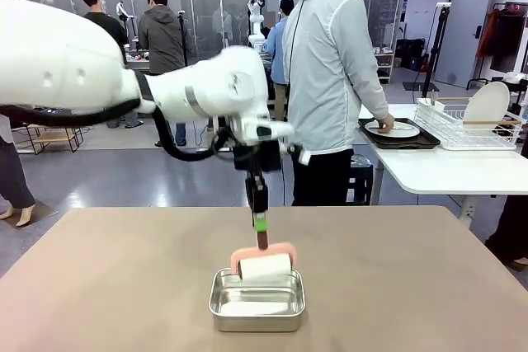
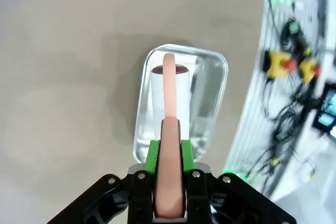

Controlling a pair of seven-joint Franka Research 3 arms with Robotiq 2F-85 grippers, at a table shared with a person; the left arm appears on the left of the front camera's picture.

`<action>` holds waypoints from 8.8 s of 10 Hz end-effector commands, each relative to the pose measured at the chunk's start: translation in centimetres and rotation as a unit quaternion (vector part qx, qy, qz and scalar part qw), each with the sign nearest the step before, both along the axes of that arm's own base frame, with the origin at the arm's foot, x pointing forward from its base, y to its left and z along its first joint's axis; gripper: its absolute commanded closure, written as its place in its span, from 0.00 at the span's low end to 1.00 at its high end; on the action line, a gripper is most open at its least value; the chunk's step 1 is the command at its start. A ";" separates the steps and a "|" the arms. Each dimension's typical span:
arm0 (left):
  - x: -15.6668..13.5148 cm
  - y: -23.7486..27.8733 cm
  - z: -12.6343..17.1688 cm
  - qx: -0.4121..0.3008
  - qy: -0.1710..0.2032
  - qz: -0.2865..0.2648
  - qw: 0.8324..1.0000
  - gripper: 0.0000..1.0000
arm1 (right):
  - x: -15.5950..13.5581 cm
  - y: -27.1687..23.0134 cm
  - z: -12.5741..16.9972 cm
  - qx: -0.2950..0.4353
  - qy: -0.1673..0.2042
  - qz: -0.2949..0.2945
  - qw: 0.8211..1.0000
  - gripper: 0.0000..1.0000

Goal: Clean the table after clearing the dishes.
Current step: When the right (or left) Handle tray is removed, use the right hand (or left hand) to clean the right (or left) side of the table with the Lint Roller, then place the Lint Roller back on top of the Airtight Container.

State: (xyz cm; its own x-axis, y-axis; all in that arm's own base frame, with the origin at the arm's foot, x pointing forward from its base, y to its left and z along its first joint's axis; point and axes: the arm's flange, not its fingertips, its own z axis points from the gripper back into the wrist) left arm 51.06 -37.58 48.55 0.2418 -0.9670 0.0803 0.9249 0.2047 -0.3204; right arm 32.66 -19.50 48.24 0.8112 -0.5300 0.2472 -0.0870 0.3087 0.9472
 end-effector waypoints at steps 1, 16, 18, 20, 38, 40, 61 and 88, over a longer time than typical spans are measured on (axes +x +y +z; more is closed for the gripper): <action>-2.7 4.4 3.3 -0.031 0.008 0.112 0.993 0.97 | -0.1 0.1 0.2 0.002 -0.003 0.003 1.000 0.00; -7.3 28.8 -2.2 -0.158 0.028 0.565 0.809 0.80 | -0.1 0.1 0.2 0.002 -0.003 0.003 1.000 0.00; -5.7 30.2 -3.7 -0.181 0.058 0.577 0.794 0.80 | -0.1 0.1 0.2 0.002 -0.003 0.003 1.000 0.00; -3.5 30.8 -5.6 -0.179 0.093 0.566 0.800 0.80 | -0.1 0.1 0.2 0.002 -0.003 0.003 1.000 0.00; -1.1 45.5 -19.1 -0.143 0.051 0.635 0.757 0.80 | -0.1 0.1 0.2 0.002 -0.003 0.003 1.000 0.00; -2.0 48.1 -18.1 -0.093 -0.007 0.661 0.745 0.80 | -0.1 0.1 0.2 0.002 -0.003 0.003 1.000 0.00; -7.8 45.3 1.2 0.007 -0.274 0.635 0.723 0.80 | -0.1 0.1 0.2 0.002 -0.003 0.003 1.000 0.00; -16.9 -1.0 4.6 -0.019 -0.269 -0.184 0.945 0.80 | -0.1 0.1 0.2 0.002 -0.003 0.003 1.000 0.00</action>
State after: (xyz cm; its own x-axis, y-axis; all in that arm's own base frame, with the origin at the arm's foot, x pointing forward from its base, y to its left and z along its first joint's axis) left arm 33.12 -39.54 52.50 -0.2207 -0.9658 0.1358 0.9472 -0.1791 0.2659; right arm 32.67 -19.49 48.23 0.8114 -0.5298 0.2470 -0.0869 0.3086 0.9472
